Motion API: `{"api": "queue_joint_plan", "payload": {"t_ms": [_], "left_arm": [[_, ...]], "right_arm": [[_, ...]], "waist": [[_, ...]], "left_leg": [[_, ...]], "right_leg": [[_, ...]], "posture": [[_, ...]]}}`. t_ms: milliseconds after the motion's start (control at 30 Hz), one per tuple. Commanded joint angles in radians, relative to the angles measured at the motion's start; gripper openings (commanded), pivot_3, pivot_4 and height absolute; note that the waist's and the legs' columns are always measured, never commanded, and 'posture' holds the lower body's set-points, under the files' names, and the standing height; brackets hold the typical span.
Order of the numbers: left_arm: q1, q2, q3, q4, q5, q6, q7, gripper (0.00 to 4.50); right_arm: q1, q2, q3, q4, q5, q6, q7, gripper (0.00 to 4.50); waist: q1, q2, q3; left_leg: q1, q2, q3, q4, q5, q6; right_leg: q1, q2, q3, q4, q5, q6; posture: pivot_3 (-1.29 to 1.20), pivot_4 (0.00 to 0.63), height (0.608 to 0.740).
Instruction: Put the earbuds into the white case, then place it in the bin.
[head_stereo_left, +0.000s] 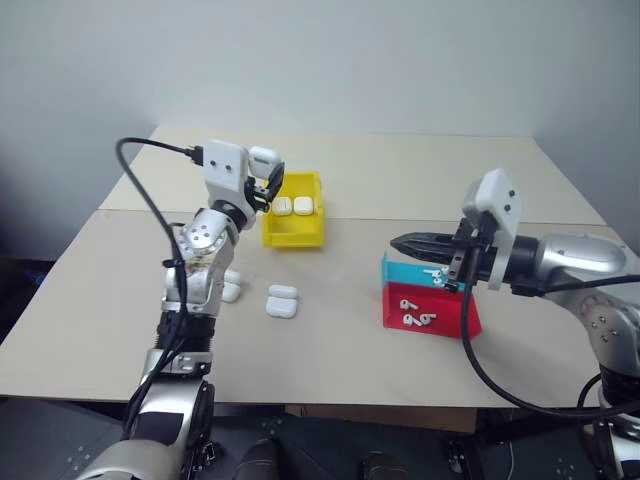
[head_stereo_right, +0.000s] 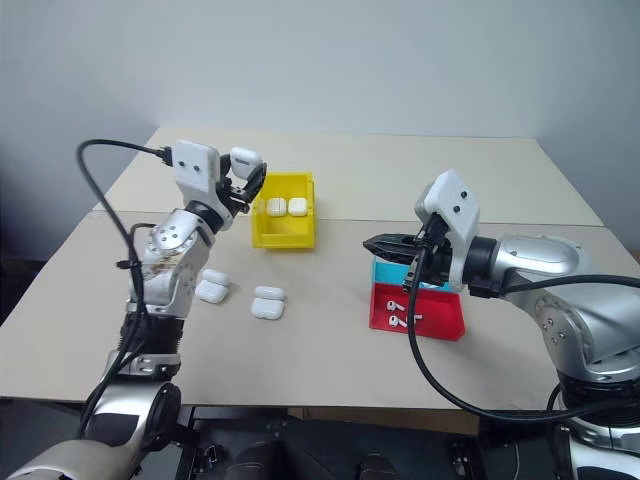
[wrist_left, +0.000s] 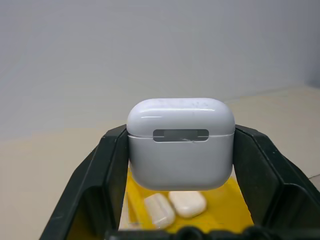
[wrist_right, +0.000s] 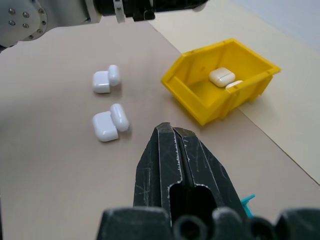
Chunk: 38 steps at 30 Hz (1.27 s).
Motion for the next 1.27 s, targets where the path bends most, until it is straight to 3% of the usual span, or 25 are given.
{"api": "queue_joint_plan", "payload": {"t_ms": [33,367,533,633,733,867,1067,1267], "left_arm": [[-0.078,-0.018,-0.016,0.128,0.037,-0.107,0.003,2.79],[-0.295,-0.050,-0.041,0.625,0.112,-0.315,0.000,2.79],[-0.332,-0.043,-0.036,0.705,0.118,-0.345,-0.033,4.47],[-0.296,-0.029,-0.028,0.643,0.102,-0.361,-0.068,4.47],[-0.207,-0.005,-0.003,0.469,0.041,-0.324,-0.154,4.47],[-0.023,0.056,0.012,0.075,-0.076,-0.138,-0.273,4.47],[0.367,0.343,0.071,-0.570,-0.363,0.237,-0.530,4.47],[0.663,0.546,0.233,-0.858,-0.563,0.363,-0.663,4.47]], "right_arm": [[-0.006,0.021,-0.046,-0.041,0.029,-0.006,-0.049,0.03],[0.017,0.015,-0.061,-0.075,0.071,0.007,-0.103,0.03],[0.028,0.007,-0.070,-0.091,0.094,0.021,-0.128,0.00],[0.034,0.002,-0.077,-0.092,0.105,0.032,-0.144,0.00],[0.047,0.000,-0.083,-0.095,0.117,0.037,-0.154,0.00],[0.078,-0.009,-0.084,-0.101,0.122,0.028,-0.156,0.00],[0.158,-0.042,-0.046,-0.100,0.043,-0.080,-0.092,0.00],[0.250,-0.071,-0.017,-0.073,-0.039,-0.222,0.031,0.00]], "waist": [[0.001,0.000,0.000],[0.002,0.000,0.000],[0.001,0.000,0.000],[0.000,0.000,0.000],[-0.004,0.000,0.000],[-0.009,0.000,0.000],[-0.027,0.000,0.000],[-0.021,0.000,0.000]], "left_leg": [[0.000,0.000,0.000,0.000,0.000,0.000],[0.000,-0.001,0.000,-0.001,0.000,0.000],[0.000,-0.001,0.000,-0.001,0.000,0.000],[0.000,-0.001,0.000,-0.001,0.000,0.000],[0.000,-0.001,0.000,-0.002,0.000,0.000],[0.000,0.000,0.000,-0.002,0.000,-0.001],[0.001,0.000,0.000,-0.002,0.001,-0.001],[0.004,0.001,0.001,-0.002,0.001,-0.001]], "right_leg": [[0.000,0.000,0.000,0.000,0.000,0.000],[0.000,-0.001,0.000,-0.001,0.000,0.000],[0.000,-0.001,0.000,-0.001,0.000,0.000],[0.000,-0.001,0.000,0.000,0.000,0.000],[0.000,-0.001,0.000,-0.001,0.000,0.000],[0.000,-0.001,0.000,0.000,0.000,0.000],[0.000,-0.001,0.000,0.001,0.000,0.000],[0.002,-0.001,0.000,0.000,0.000,-0.001]], "posture": [[0.00,0.150,0.740],[0.00,0.150,0.740],[0.00,0.150,0.740],[0.00,0.150,0.740],[0.00,0.150,0.740],[0.00,0.150,0.740],[0.00,0.150,0.740],[0.00,0.150,0.740]]}}
